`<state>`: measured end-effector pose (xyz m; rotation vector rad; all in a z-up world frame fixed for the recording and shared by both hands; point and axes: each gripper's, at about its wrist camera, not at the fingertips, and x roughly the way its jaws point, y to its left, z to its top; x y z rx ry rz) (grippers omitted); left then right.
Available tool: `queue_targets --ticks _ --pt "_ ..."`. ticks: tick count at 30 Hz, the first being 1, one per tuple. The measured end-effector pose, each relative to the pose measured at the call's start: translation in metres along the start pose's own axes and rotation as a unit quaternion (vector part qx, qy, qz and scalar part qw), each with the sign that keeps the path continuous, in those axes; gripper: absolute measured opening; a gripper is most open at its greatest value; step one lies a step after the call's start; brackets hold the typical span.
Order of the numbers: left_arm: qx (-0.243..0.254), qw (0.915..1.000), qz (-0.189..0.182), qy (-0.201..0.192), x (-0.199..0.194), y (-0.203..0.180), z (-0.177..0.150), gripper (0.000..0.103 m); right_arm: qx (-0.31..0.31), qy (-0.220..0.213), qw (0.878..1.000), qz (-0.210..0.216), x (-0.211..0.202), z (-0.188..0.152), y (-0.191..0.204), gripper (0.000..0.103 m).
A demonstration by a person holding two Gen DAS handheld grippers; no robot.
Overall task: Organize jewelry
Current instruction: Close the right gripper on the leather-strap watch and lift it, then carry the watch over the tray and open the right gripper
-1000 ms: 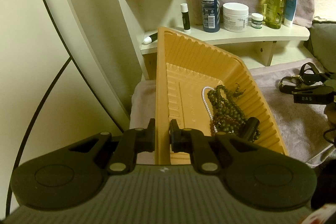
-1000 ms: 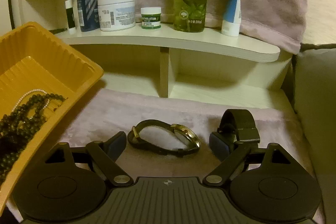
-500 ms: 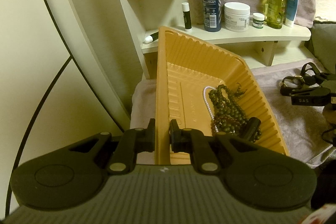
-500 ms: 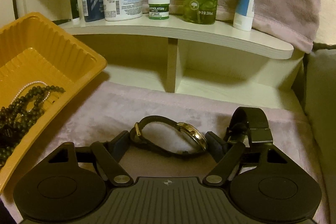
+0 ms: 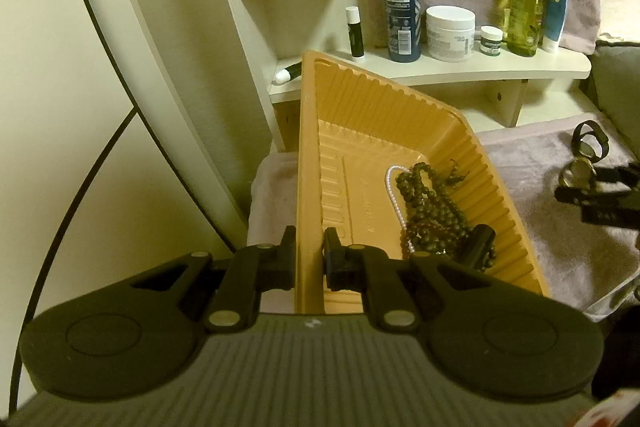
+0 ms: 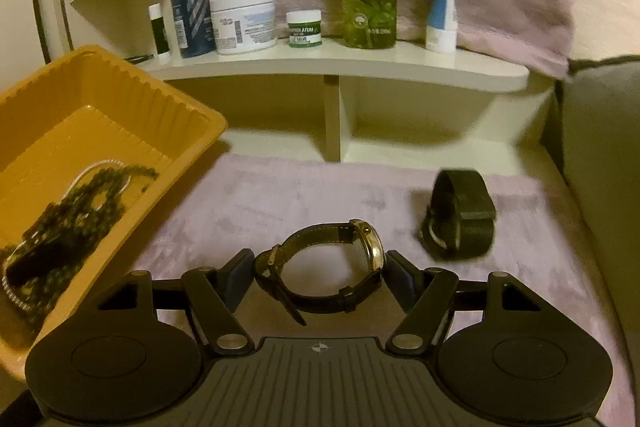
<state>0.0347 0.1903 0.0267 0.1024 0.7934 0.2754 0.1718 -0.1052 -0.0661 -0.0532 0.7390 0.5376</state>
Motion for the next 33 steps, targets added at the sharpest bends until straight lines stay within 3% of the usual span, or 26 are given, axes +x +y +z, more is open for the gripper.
queue_targets --ticks 10,22,33 --pt "0.003 1.0000 -0.001 -0.004 -0.004 -0.003 0.000 0.012 0.021 0.009 1.000 0.008 -0.026 -0.030 -0.005 0.071" --pt "0.002 1.0000 -0.002 -0.004 -0.005 -0.004 0.001 0.012 -0.072 0.007 0.997 0.013 -0.016 -0.037 0.002 0.076" --pt "0.002 1.0000 -0.001 -0.005 -0.006 -0.004 0.001 0.012 -0.055 -0.009 0.998 0.004 -0.024 -0.037 -0.003 0.067"
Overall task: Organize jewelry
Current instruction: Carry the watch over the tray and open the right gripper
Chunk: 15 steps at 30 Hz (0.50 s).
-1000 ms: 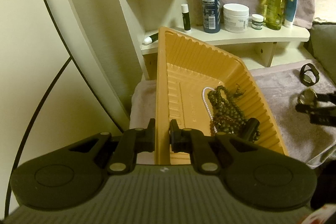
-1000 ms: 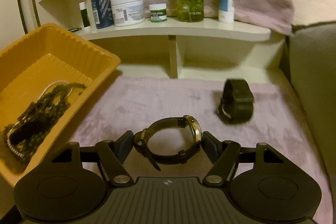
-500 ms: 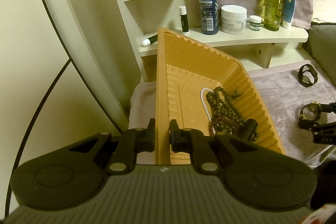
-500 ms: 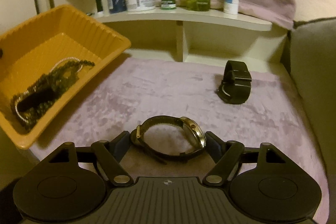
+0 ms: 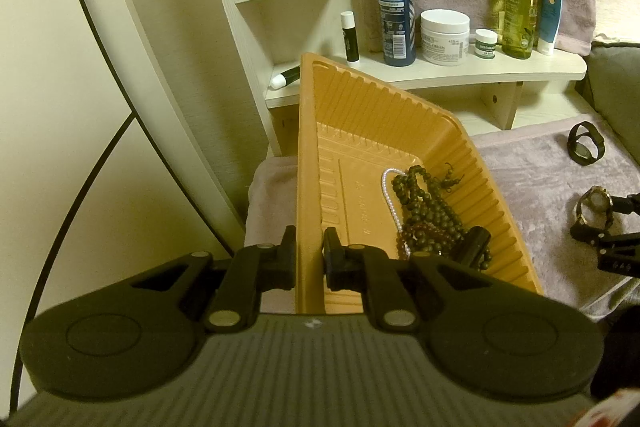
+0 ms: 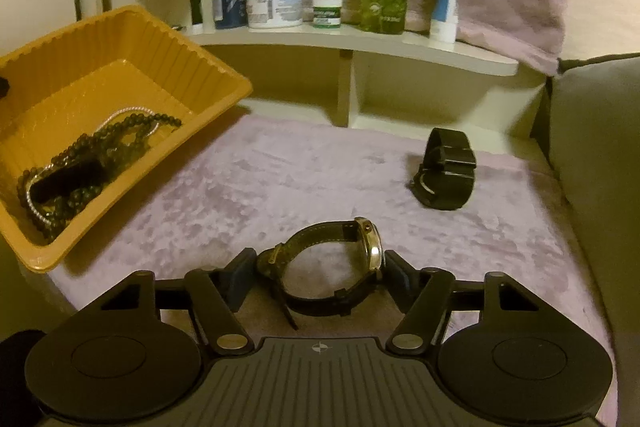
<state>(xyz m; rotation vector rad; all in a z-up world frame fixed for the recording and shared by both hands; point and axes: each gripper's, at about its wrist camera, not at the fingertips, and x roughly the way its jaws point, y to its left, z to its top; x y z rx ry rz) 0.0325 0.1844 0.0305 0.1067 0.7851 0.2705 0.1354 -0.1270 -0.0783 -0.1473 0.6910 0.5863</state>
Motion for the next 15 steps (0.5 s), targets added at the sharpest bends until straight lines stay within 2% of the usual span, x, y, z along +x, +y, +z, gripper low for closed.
queue_targets --ticks 8,15 --pt "-0.001 1.0000 -0.001 0.000 0.000 0.000 0.000 0.012 0.004 -0.028 1.000 -0.001 -0.014 0.014 -0.001 0.067" --pt "0.000 1.0000 0.000 0.000 0.000 0.000 0.000 0.012 0.004 -0.066 0.997 0.041 -0.025 0.043 0.023 0.067"
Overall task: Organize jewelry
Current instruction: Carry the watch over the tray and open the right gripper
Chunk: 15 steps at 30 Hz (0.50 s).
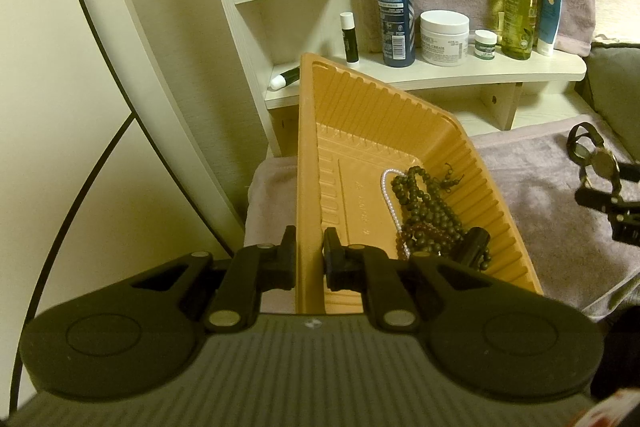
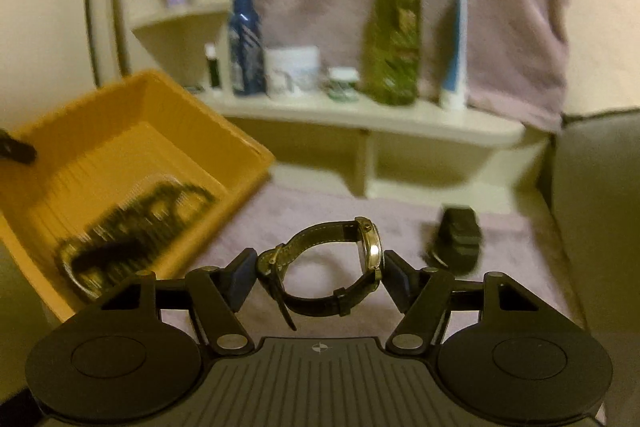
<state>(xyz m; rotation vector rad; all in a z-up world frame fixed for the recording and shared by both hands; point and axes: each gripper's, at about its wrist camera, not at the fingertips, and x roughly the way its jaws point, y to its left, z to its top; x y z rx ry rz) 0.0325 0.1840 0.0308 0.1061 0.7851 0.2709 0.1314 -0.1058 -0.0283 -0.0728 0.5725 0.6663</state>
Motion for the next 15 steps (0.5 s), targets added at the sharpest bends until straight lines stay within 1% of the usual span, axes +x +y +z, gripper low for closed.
queue_targets --ticks 4,8,15 --pt "0.000 1.0000 0.000 0.000 0.000 0.000 0.000 0.012 0.001 -0.016 0.999 0.040 0.004 0.019 0.024 0.067" --pt "0.001 1.0000 0.000 0.001 0.000 0.000 0.000 0.012 0.004 -0.019 0.997 0.081 0.014 0.032 0.052 0.067" --pt "0.000 1.0000 -0.001 0.001 0.000 0.000 0.000 0.012 0.004 -0.011 0.992 0.123 0.033 0.042 0.089 0.067"
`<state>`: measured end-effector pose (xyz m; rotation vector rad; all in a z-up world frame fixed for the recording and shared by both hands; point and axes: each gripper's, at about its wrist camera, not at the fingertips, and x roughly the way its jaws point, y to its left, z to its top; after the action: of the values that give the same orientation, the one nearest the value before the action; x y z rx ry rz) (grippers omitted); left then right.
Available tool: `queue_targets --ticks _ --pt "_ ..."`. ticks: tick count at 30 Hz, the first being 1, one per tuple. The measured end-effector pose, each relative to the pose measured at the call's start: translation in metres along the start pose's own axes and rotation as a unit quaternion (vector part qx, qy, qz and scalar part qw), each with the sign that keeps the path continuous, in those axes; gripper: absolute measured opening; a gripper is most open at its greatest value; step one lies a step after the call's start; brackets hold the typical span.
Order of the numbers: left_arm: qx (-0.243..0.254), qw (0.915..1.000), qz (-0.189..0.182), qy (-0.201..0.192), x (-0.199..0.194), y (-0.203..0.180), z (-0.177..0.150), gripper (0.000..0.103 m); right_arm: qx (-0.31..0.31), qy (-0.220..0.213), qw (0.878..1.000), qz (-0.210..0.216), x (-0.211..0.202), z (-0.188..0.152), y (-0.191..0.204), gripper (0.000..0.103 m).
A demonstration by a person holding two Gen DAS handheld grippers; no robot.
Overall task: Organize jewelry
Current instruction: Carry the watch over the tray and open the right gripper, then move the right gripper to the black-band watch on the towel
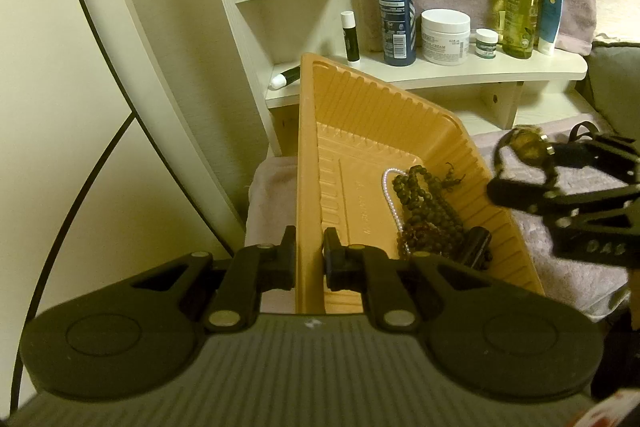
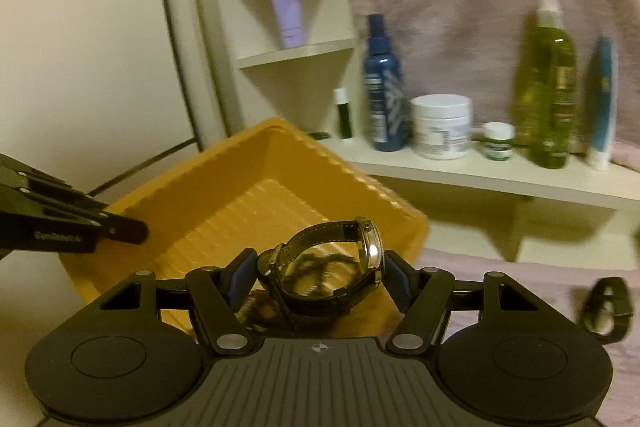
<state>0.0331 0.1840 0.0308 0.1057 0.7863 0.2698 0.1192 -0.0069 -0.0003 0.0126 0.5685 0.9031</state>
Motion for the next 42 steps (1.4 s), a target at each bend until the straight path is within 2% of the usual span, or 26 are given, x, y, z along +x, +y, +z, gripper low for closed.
queue_targets --ticks 23,25,27,29,37,42 --pt "-0.001 1.0000 -0.001 0.000 0.002 0.003 -0.001 0.012 0.032 0.062 0.997 0.029 0.035 -0.009 0.005 0.069" --pt "-0.001 1.0000 -0.002 -0.001 0.002 0.003 -0.001 0.012 0.042 0.072 0.996 0.031 0.038 -0.009 0.003 0.075" --pt "-0.001 1.0000 -0.002 0.000 0.002 0.003 -0.001 0.012 0.045 0.065 0.997 0.027 0.036 -0.010 0.002 0.081" --pt "-0.001 1.0000 -0.001 -0.001 0.002 0.002 0.000 0.012 0.046 0.058 0.997 0.026 0.032 -0.011 0.001 0.083" --pt "-0.002 1.0000 -0.001 -0.002 0.001 0.001 -0.001 0.012 0.055 0.040 0.998 -0.009 0.005 -0.016 -0.018 0.083" --pt "-0.001 1.0000 -0.001 -0.002 0.000 0.001 -0.001 0.012 0.065 0.022 0.995 -0.078 -0.023 -0.024 -0.047 0.083"
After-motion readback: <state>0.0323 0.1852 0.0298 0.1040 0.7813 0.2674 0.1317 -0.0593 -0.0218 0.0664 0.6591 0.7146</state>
